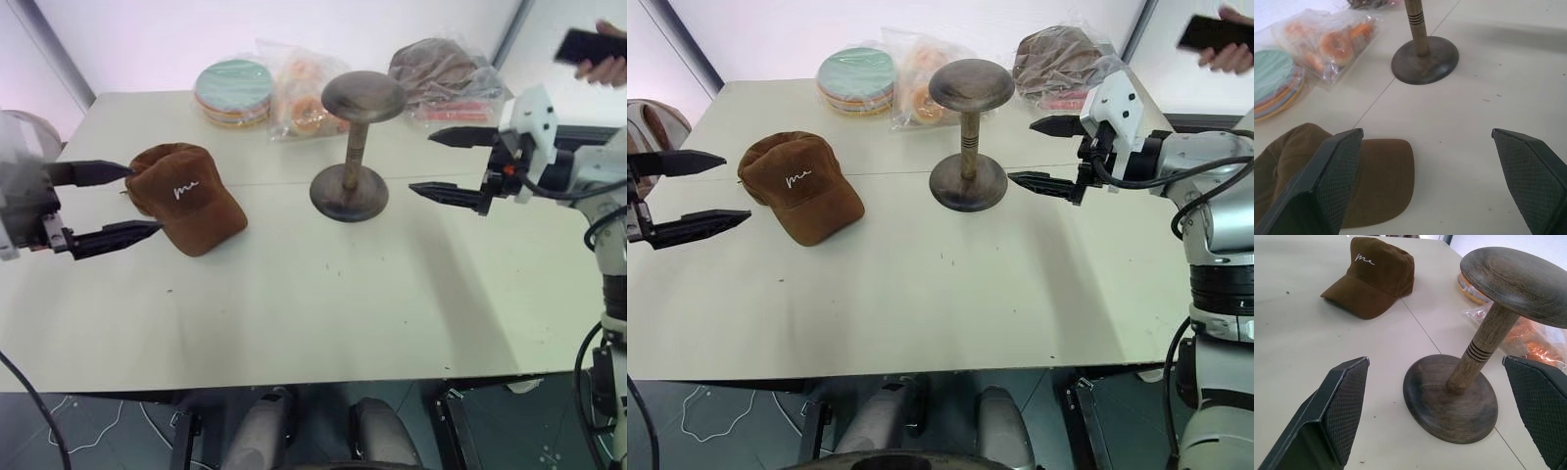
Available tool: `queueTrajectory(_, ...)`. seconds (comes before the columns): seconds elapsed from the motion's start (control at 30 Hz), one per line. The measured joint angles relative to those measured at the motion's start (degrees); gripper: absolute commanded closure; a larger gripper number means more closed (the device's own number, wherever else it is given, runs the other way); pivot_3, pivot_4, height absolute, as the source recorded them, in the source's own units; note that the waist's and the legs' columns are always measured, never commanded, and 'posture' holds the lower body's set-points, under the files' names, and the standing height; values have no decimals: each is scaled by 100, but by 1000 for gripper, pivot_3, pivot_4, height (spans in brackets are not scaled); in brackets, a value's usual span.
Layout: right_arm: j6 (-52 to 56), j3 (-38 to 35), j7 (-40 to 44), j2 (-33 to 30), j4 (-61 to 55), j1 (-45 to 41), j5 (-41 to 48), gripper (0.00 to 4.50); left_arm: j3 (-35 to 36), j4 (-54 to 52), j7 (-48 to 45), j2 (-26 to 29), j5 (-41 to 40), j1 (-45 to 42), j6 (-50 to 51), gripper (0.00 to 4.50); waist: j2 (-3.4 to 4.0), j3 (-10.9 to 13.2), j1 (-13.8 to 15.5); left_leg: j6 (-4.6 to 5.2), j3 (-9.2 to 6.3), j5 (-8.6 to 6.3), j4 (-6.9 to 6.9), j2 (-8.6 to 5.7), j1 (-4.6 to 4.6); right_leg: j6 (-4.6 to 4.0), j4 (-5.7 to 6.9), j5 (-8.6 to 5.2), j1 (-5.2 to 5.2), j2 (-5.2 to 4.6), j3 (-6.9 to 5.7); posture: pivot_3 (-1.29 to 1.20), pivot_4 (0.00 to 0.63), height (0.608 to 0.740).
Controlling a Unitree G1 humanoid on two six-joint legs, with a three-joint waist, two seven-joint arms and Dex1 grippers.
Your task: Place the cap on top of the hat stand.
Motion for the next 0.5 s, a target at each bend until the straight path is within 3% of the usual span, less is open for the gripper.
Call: queueTrajectory(0.5, -38, 36, 90, -1, 83, -28, -76, 0, 3, -173, 216, -105, -67, 59, -16, 69, 0, 0, -2, 0, 1, 0, -1, 0, 0, 0, 0, 0, -1, 0, 1, 0, 150, 740)
